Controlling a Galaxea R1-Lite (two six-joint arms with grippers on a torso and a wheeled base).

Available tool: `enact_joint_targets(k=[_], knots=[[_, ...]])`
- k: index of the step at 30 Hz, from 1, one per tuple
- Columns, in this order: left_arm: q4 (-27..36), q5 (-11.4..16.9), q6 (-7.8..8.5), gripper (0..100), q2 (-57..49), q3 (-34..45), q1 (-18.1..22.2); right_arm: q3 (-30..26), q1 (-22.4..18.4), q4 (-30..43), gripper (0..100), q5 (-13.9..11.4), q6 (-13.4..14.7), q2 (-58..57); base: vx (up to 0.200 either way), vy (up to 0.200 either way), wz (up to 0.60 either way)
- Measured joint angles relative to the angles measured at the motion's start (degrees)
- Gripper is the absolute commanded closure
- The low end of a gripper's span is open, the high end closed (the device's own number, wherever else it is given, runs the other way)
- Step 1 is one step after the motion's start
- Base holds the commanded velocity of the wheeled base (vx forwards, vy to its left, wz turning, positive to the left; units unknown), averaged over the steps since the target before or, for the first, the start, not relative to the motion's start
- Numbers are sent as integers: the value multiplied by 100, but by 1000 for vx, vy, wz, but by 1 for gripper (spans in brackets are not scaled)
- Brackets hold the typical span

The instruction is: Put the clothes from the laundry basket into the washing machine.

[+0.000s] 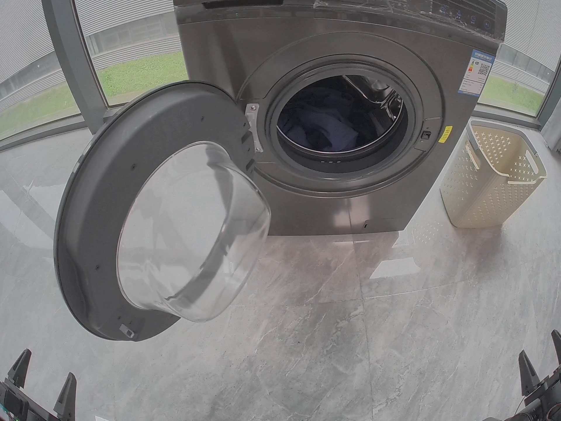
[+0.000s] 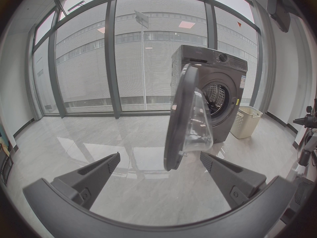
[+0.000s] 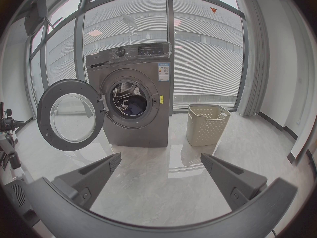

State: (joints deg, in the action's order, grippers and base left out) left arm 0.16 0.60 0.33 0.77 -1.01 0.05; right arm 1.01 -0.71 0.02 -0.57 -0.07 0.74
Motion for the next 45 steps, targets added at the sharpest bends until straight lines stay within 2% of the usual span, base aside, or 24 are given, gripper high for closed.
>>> enact_joint_targets(k=[9, 18, 27, 32, 36, 39, 45], knots=[[2, -5, 21, 0, 0, 0, 5, 0, 0, 2, 0, 0, 0, 2, 0, 0, 0], [0, -22, -38, 0, 2, 0, 0, 0, 2, 2, 0, 0, 0, 7, 0, 200, 0], [2, -17, 21, 0, 5, 0, 0, 0, 0, 2, 0, -2, 0, 10, 0, 0, 0], [-2, -55, 7, 0, 5, 0, 5, 0, 0, -2, 0, -2, 0, 10, 0, 0, 0], [-133, -172, -87, 0, 11, -63, 5, 0, 0, -2, 0, -2, 0, 11, 0, 0, 0], [-155, -71, -185, 0, 135, -380, -45, 0, 0, -2, 0, 0, 0, 11, 0, 0, 0], [-177, 486, -407, 0, 1000, -1097, -247, 0, 0, 0, 0, -2, 0, 11, 0, 0, 0]])
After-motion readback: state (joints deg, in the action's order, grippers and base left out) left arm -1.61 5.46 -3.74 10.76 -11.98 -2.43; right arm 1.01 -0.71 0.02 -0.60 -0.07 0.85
